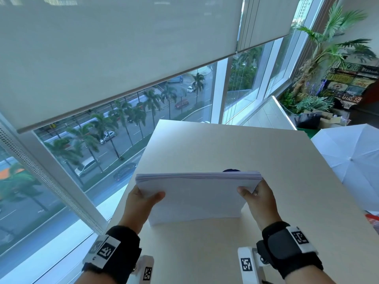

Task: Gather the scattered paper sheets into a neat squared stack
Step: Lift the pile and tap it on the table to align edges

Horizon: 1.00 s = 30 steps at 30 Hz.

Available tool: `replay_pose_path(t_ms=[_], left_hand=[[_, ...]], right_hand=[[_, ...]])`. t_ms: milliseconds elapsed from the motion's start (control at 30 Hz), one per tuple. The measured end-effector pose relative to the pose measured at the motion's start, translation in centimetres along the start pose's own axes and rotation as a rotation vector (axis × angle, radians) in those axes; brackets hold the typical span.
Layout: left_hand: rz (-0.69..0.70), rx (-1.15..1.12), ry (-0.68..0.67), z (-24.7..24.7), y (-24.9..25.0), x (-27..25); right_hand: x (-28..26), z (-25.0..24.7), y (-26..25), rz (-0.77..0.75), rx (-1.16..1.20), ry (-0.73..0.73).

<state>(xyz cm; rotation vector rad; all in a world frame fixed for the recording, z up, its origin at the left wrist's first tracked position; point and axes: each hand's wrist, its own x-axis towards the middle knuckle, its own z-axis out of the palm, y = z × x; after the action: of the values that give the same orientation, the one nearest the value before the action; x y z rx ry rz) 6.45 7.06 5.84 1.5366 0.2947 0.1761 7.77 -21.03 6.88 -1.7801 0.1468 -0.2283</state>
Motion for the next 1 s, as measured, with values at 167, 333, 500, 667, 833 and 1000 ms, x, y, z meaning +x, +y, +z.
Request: replay_pose_path(t_ms=[167, 333, 500, 667, 833, 1000], left_hand=[[0.089, 0.014, 0.034, 0.8, 0.7, -0.3], [0.14, -0.104, 0.053, 0.9, 1.7, -1.0], [0.086, -0.048, 0.06, 0.6, 0.8, -1.9], [0.06, 0.053, 0.066, 0.9, 0.6, -1.4], [0.11, 0.001, 0.074, 1.0, 1.3, -1.4], [0.076, 0.034, 0.097, 0.5, 0.5, -1.0]], right_hand=[[-0.1, 0.7, -0.2, -0.016, 0.011, 0.075], [-0.5, 0.7, -1.5, -0.081, 0.09, 0.13], [-1.0, 1.3, -0.4, 0.024, 0.114, 0.059], [-0.8, 1.9, -0.4, 0.157, 0.194, 0.055], [-0.2, 1.6, -0.5, 0.083, 0.149, 0.08], [-0.1, 0.7, -0.9, 0.005, 0.031, 0.049]])
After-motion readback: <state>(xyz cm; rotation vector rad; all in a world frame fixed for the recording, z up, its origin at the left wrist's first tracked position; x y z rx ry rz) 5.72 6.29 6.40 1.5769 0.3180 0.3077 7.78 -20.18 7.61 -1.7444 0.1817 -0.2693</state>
